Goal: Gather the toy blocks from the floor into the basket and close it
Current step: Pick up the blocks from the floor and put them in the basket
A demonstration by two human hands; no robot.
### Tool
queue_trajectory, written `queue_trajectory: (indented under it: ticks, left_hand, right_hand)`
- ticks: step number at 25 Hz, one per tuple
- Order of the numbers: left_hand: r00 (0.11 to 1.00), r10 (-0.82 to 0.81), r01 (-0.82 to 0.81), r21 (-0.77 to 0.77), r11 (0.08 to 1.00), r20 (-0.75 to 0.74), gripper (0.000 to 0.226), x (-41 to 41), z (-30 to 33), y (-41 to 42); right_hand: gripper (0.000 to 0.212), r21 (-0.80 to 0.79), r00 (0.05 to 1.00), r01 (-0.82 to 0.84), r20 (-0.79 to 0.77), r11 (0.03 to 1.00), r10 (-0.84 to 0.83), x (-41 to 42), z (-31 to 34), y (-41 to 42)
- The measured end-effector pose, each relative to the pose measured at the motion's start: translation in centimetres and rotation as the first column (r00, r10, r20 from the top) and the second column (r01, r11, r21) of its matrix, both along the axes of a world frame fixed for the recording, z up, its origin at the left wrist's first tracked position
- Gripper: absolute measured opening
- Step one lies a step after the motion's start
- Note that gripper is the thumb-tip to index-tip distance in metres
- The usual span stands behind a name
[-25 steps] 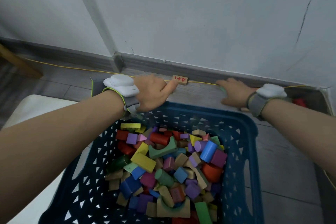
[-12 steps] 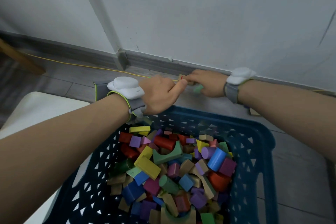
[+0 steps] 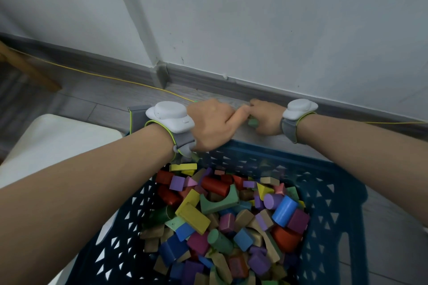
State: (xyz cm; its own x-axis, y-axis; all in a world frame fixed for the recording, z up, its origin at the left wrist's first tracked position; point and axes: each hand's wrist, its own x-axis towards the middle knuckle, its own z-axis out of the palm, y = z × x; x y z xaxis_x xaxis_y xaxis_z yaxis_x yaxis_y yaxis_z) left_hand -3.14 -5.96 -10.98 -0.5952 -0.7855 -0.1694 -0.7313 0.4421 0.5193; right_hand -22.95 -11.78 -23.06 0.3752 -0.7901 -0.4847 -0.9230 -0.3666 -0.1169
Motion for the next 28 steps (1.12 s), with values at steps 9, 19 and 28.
queue_trajectory:
  ticks: [9,19,28]
  left_hand:
    - [0.997,0.048,-0.052,0.066,0.996,0.068,0.060,0.6,-0.6,-0.4]
    - [0.992,0.099,-0.103,0.051,0.993,0.076,0.042,0.5,0.1,0.1]
    - [0.998,0.031,-0.027,-0.077,0.997,0.056,0.051,0.2,0.0,0.1]
  right_hand:
    - [0.024,0.532,0.206,0.292,0.776,0.795,-0.596,0.0,13.6,3.8]
    - [0.028,0.376,0.855,-0.142,0.513,0.916,-0.078,5.2,20.7,10.0]
    - [0.027,0.248,0.998,0.015,0.049,0.969,-0.028,5.2,5.0,0.5]
